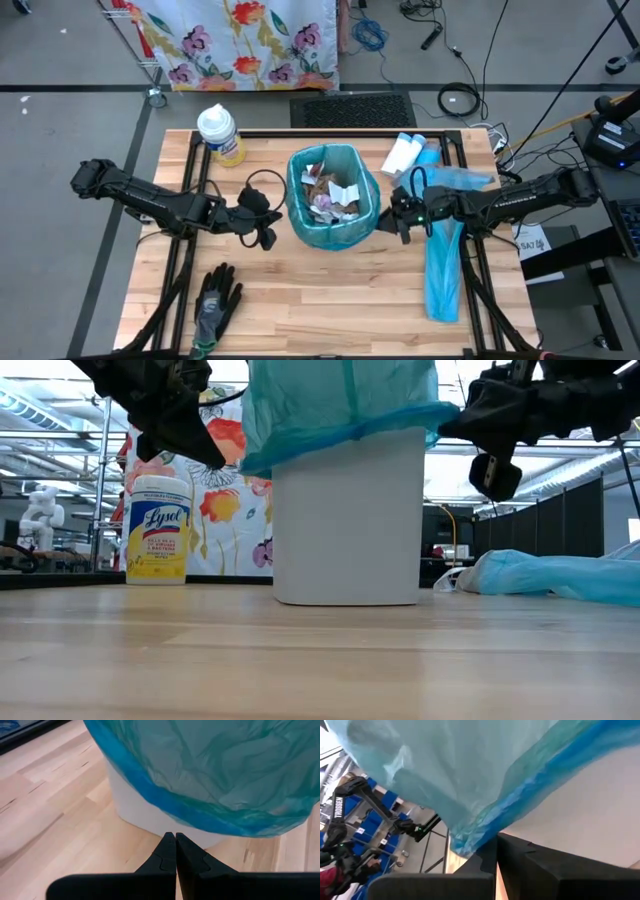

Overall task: Place trash/remove bag and relplace
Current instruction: Move the white trash bin to the center of the table, then close the blue trash bag

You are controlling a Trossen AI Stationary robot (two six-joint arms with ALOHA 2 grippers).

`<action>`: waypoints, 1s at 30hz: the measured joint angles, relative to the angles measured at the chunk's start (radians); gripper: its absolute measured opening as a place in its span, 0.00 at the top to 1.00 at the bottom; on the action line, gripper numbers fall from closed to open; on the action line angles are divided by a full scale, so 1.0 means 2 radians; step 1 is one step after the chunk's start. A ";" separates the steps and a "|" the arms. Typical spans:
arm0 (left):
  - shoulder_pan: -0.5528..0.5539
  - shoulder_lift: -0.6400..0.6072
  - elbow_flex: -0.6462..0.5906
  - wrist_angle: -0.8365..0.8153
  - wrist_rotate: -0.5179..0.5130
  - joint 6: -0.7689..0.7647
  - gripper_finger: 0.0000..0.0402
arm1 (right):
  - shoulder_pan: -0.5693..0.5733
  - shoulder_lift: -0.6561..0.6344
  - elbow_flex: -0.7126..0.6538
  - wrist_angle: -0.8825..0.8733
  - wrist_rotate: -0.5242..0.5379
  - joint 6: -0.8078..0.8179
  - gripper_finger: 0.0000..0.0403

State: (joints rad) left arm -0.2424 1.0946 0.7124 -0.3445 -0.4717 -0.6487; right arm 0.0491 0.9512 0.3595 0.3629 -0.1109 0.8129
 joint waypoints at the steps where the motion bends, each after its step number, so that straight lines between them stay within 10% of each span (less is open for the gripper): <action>1: 0.000 0.000 0.000 0.000 0.000 0.000 1.00 | 0.000 0.000 0.000 -0.004 -0.001 0.006 1.00; 11: -0.001 0.000 0.000 -0.001 0.004 -0.027 1.00 | -0.001 -0.030 0.000 -0.220 0.056 0.079 1.00; 30: -0.061 0.000 -0.099 0.115 -0.019 -0.217 0.85 | -0.001 -0.061 0.000 -0.229 0.056 0.059 1.00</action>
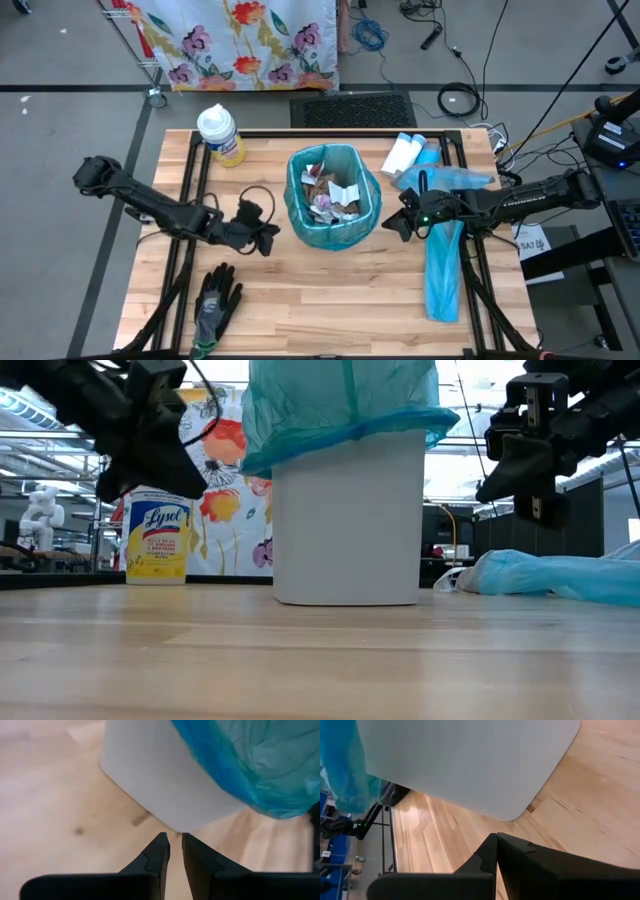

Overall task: Place trash/remove bag and relplace
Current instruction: Close the blue trash bag

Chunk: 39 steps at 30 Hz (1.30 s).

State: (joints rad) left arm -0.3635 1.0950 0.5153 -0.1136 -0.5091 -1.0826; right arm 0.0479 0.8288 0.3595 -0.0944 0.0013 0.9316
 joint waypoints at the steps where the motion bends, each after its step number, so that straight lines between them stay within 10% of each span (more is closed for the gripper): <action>1: -0.007 0.000 -0.011 0.023 -0.010 -0.017 0.85 | 0.000 0.000 0.000 0.000 0.000 0.000 1.00; 16: -0.021 0.000 -0.104 0.188 -0.033 -0.222 0.85 | 0.000 0.000 0.000 0.003 0.002 -0.012 1.00; 39: 0.014 0.039 -0.065 0.258 -0.030 -0.211 0.56 | 0.000 0.000 0.000 0.004 0.001 -0.044 1.00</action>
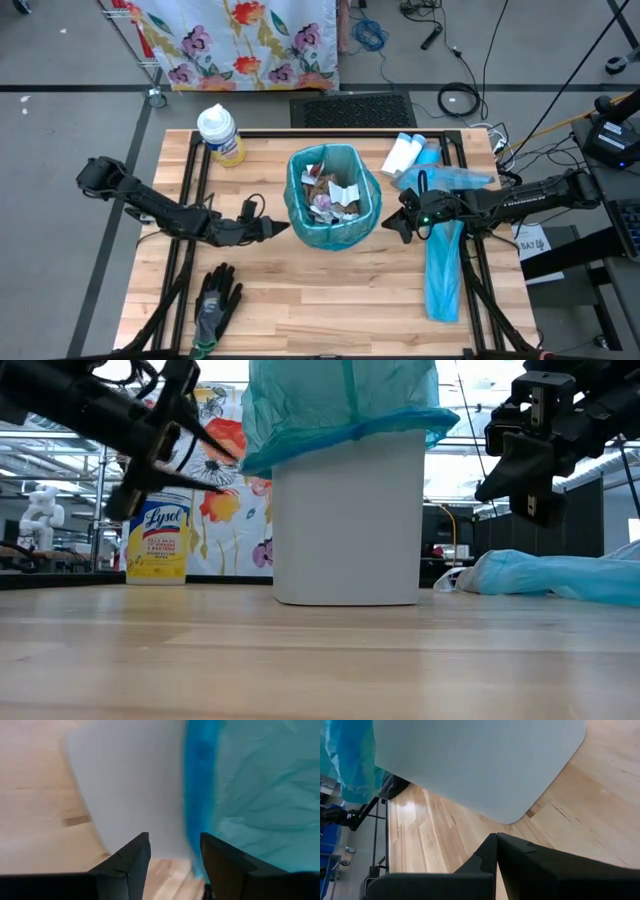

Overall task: Place trash/remove bag and relplace
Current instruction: Close the blue trash bag

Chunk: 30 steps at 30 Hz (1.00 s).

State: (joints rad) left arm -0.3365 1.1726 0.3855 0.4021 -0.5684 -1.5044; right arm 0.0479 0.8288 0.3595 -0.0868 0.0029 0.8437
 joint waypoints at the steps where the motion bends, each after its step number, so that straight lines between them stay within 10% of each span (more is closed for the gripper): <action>1: 0.002 0.009 0.005 0.011 0.000 0.001 0.56 | 0.000 0.000 0.000 0.000 0.000 0.000 1.00; 12: 0.027 0.093 0.017 0.097 0.015 0.011 0.58 | 0.000 0.000 0.000 0.000 -0.002 -0.006 1.00; 21: 0.028 0.091 0.018 0.140 -0.002 0.035 0.96 | 0.000 0.000 0.000 -0.002 -0.002 -0.009 1.00; 30: 0.020 0.045 0.024 0.134 0.026 0.031 0.99 | 0.000 0.000 0.000 -0.003 -0.002 -0.008 1.00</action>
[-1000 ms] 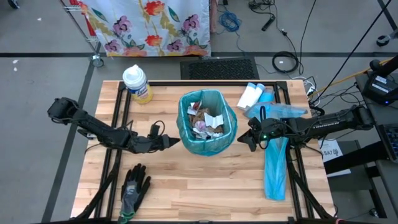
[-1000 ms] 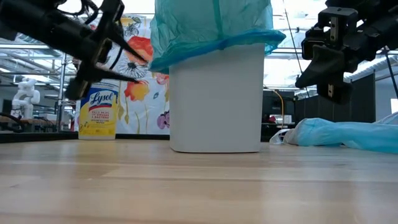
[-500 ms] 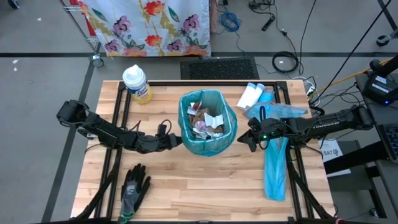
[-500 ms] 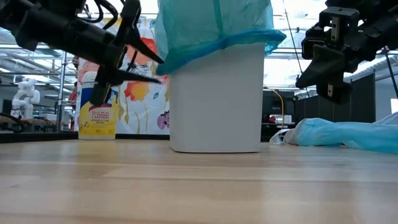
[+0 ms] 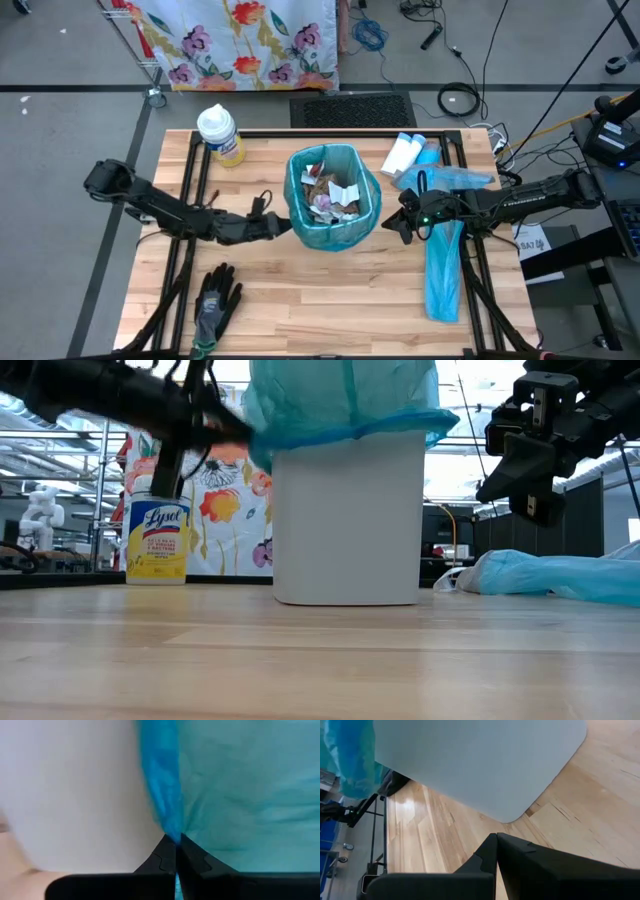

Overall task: Place trash/remove bag and relplace
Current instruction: Close the blue trash bag

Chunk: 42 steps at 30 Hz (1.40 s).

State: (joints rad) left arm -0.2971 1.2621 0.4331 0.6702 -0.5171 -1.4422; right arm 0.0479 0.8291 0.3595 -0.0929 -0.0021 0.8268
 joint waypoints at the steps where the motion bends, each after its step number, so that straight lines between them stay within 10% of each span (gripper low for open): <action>1: -0.002 -0.011 0.004 0.001 0.002 0.010 0.99 | 0.000 0.000 0.000 0.000 0.000 0.000 1.00; 21: -0.007 -0.085 0.133 -0.067 0.067 0.142 1.00 | 0.000 0.000 0.000 -0.004 0.000 -0.001 1.00; 42: 0.105 -0.085 0.231 -0.112 0.173 0.215 1.00 | -0.002 -0.010 0.000 0.050 0.069 0.074 1.00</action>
State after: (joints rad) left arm -0.0865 1.0927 0.8942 0.4469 -0.1712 -1.0114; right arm 0.0435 0.8100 0.3599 0.0066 0.1355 0.9757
